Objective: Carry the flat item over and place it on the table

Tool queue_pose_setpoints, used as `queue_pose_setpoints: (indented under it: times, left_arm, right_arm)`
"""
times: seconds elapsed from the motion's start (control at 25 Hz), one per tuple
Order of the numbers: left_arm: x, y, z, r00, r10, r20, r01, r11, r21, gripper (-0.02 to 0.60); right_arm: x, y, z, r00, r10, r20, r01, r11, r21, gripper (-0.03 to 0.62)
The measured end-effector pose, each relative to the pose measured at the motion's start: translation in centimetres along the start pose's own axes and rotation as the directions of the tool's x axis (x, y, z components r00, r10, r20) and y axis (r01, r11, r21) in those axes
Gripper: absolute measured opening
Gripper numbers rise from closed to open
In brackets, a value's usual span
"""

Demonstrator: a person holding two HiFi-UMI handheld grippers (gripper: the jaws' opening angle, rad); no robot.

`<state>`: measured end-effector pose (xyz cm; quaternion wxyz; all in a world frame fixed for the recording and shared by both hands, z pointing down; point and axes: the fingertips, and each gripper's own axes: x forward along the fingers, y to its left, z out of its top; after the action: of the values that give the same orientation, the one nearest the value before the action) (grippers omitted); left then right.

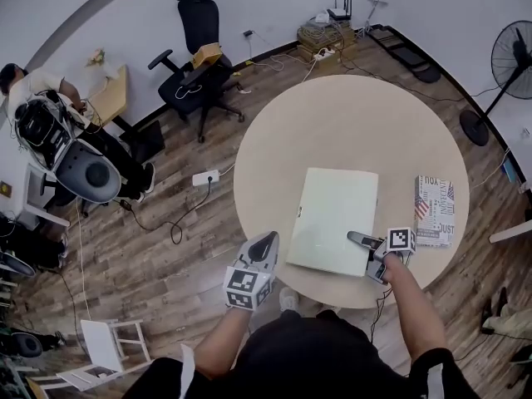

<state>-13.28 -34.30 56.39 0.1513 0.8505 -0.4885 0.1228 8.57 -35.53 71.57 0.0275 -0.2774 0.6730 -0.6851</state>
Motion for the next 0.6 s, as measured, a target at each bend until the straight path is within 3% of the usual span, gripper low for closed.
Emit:
queue_pose_setpoints:
  times: [0.24,0.4,0.6]
  left_arm:
    - [0.8,-0.6,0.3,1.0,-0.025,0.013,0.025,1.0,-0.004,0.002]
    - [1.3,-0.8,0.4,0.999,-0.031,0.009,0.031,1.0,-0.005,0.002]
    - [1.6,-0.6,0.2,0.999,-0.033,-0.001,0.033,0.999,-0.011,0.002]
  right_arm:
    - [-0.7,-1.7,1.4,0.979,-0.197,0.058,0.201,0.975,-0.089,0.371]
    - [-2.1,-3.8,2.6,0.922,-0.371,0.113,0.386,0.907,-0.169,0.393]
    - [-3.1,-3.4,3.8,0.873,-0.451,0.185,0.486,0.831,-0.271,0.393]
